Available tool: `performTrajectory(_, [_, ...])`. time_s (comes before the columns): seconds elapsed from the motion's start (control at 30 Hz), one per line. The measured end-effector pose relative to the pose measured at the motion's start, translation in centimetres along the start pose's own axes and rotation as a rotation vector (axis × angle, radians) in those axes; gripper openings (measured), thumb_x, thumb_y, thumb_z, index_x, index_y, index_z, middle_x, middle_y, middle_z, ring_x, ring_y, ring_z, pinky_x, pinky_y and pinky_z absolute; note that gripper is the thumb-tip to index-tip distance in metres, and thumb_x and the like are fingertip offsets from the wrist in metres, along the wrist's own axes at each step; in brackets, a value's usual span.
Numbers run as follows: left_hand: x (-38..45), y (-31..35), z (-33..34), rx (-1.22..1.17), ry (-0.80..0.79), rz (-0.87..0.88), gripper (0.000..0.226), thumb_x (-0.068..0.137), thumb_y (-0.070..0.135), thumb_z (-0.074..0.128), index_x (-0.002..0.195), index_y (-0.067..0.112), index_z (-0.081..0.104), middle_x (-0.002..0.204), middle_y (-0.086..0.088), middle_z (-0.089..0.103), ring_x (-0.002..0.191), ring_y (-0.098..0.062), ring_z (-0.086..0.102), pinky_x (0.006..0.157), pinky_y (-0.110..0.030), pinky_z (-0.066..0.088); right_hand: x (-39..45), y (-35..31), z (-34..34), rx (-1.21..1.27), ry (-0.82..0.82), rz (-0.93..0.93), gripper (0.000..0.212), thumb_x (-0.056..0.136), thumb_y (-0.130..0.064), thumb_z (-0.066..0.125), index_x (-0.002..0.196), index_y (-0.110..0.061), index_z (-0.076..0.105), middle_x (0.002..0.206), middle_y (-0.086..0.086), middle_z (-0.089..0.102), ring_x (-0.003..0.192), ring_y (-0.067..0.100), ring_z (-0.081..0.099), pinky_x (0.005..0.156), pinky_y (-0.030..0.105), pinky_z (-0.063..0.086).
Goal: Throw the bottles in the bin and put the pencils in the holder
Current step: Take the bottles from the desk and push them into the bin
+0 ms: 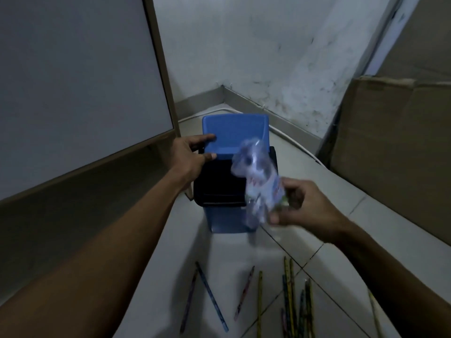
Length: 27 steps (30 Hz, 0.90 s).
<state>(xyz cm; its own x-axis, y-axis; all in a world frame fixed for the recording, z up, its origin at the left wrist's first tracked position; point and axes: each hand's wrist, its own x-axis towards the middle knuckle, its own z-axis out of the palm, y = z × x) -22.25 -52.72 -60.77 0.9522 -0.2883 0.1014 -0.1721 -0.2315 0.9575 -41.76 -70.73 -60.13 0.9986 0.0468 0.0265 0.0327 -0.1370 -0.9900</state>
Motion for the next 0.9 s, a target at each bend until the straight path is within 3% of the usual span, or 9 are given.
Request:
performTrajectory(0.1, [0.0, 0.1, 0.1, -0.007, 0.002, -0.011, 0.049, 0.072, -0.006, 0.075, 0.115, 0.016, 0.07, 0.127, -0.005, 0.064, 0.115, -0.017, 0.059, 0.094, -0.037, 0.055, 2.2, -1.8, -0.1, 0.11, 0.145, -0.134, 0.049, 0.057, 0.0, 0.083, 0.103, -0.004, 0.067, 0.095, 0.002, 0.077, 0.089, 0.017, 0.072, 0.075, 0.024, 0.057])
performTrajectory(0.17, [0.0, 0.2, 0.3, -0.009, 0.016, -0.01, 0.05, 0.071, -0.007, 0.075, 0.116, 0.014, 0.07, 0.127, -0.007, 0.064, 0.114, -0.018, 0.06, 0.093, -0.038, 0.056, 3.9, -2.2, 0.1, 0.109, 0.214, -0.171, 0.052, 0.059, 0.004, 0.082, 0.108, 0.0, 0.065, 0.099, 0.003, 0.075, 0.095, 0.019, 0.07, 0.084, 0.03, 0.057])
performTrajectory(0.27, [0.0, 0.2, 0.3, -0.011, 0.026, -0.016, 0.049, 0.071, -0.008, 0.076, 0.116, 0.009, 0.07, 0.122, -0.008, 0.067, 0.111, -0.019, 0.063, 0.093, -0.036, 0.055, 5.5, -1.3, 0.2, 0.04, 0.203, -0.141, 0.051, 0.06, 0.002, 0.085, 0.107, -0.002, 0.065, 0.104, 0.008, 0.073, 0.098, 0.022, 0.07, 0.09, 0.033, 0.055])
performTrajectory(0.37, [0.1, 0.2, 0.4, -0.014, 0.014, -0.014, 0.045, 0.07, -0.005, 0.077, 0.114, 0.004, 0.07, 0.118, -0.011, 0.07, 0.108, -0.022, 0.066, 0.094, -0.038, 0.055, 6.1, 0.1, 0.1, -0.3, 0.156, -0.006, 0.051, 0.061, -0.01, 0.09, 0.106, -0.01, 0.066, 0.106, 0.003, 0.073, 0.099, 0.017, 0.07, 0.089, 0.031, 0.056])
performTrajectory(0.47, [0.1, 0.4, 0.5, -0.006, 0.023, -0.005, 0.043, 0.073, -0.006, 0.075, 0.114, 0.003, 0.069, 0.12, -0.01, 0.069, 0.112, -0.021, 0.063, 0.094, -0.03, 0.053, 6.3, 1.1, 1.1, -0.763, 0.321, 0.05, 0.055, 0.068, -0.01, 0.084, 0.118, -0.011, 0.062, 0.116, 0.004, 0.068, 0.105, 0.017, 0.065, 0.084, 0.02, 0.048])
performTrajectory(0.57, [-0.1, 0.3, 0.6, 0.034, 0.012, 0.028, 0.047, 0.073, -0.008, 0.074, 0.118, 0.007, 0.068, 0.123, -0.007, 0.067, 0.113, -0.016, 0.061, 0.092, -0.023, 0.051, 6.0, 1.7, 2.8, -0.864, 0.41, -0.028, 0.054, 0.071, 0.0, 0.074, 0.121, -0.012, 0.058, 0.122, 0.007, 0.06, 0.107, 0.022, 0.059, 0.08, 0.02, 0.043])
performTrajectory(0.63, [-0.2, 0.3, 0.5, 0.028, 0.006, 0.023, 0.05, 0.072, -0.006, 0.075, 0.119, 0.009, 0.068, 0.124, -0.005, 0.065, 0.111, -0.012, 0.059, 0.09, -0.021, 0.05, 5.8, 2.2, 3.3, -0.962, 0.427, -0.082, 0.049, 0.074, -0.003, 0.072, 0.119, -0.014, 0.057, 0.12, 0.006, 0.057, 0.105, 0.023, 0.058, 0.078, 0.025, 0.045])
performTrajectory(0.8, [-0.5, 0.6, 0.5, 0.005, 0.007, 0.013, 0.05, 0.071, -0.003, 0.077, 0.119, 0.008, 0.068, 0.123, -0.007, 0.065, 0.108, -0.012, 0.058, 0.094, -0.035, 0.055, 5.4, 2.4, 4.3, -1.031, 0.488, -0.232, 0.049, 0.076, -0.015, 0.067, 0.123, -0.013, 0.053, 0.116, 0.008, 0.056, 0.101, 0.024, 0.057, 0.074, 0.035, 0.055])
performTrajectory(0.9, [-0.6, 0.7, 0.5, -0.001, 0.016, -0.002, 0.049, 0.071, -0.004, 0.076, 0.118, 0.008, 0.068, 0.124, -0.008, 0.065, 0.107, -0.013, 0.058, 0.094, -0.037, 0.055, 5.7, 2.8, 4.8, -0.969, 0.498, -0.263, 0.063, 0.076, -0.025, 0.068, 0.134, -0.015, 0.045, 0.122, 0.009, 0.052, 0.105, 0.021, 0.054, 0.077, 0.03, 0.054])
